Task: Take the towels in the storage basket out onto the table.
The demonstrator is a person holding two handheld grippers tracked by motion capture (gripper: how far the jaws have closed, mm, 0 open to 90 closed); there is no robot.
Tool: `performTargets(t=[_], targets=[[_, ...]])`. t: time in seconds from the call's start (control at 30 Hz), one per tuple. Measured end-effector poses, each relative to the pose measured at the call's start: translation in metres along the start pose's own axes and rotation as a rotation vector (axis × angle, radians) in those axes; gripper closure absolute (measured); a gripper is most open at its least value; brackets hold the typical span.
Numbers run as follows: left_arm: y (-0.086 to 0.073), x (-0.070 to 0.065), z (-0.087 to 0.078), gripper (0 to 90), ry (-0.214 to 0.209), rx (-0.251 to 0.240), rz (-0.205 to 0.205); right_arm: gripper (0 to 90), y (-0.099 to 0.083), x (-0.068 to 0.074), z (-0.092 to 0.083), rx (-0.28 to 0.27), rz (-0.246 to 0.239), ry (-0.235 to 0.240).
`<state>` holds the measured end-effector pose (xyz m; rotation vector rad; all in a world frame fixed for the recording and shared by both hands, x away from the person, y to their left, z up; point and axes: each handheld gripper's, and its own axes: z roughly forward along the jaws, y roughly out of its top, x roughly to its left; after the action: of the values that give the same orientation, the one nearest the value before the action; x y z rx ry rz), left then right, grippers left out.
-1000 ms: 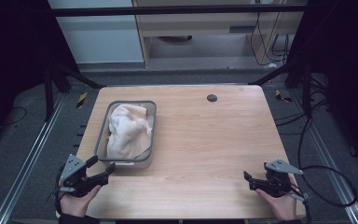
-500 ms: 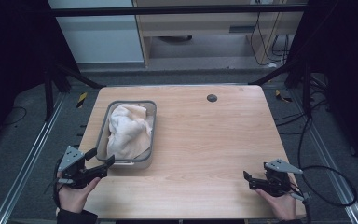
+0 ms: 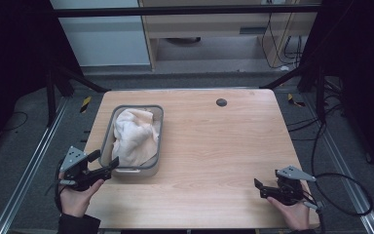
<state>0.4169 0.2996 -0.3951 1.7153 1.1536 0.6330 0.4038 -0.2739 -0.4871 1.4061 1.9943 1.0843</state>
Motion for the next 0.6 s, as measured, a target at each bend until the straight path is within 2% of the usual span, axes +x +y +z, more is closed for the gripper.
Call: performTargets(t=[0.33, 0.47, 0.6], targets=[[0.014, 0.0, 0.006, 22.5, -0.013, -0.01, 0.007, 11.8, -0.001, 0.0, -0.001, 0.003, 0.007, -0.001], [0.018, -0.001, 0.012, 22.4, -0.014, 0.005, 0.022, 11.8, -0.001, -0.001, -0.001, 0.004, 0.013, 0.001], [0.023, -0.003, 0.018, 22.3, -0.015, 0.023, 0.027, 11.8, -0.001, -0.001, 0.0, 0.005, 0.001, -0.001]])
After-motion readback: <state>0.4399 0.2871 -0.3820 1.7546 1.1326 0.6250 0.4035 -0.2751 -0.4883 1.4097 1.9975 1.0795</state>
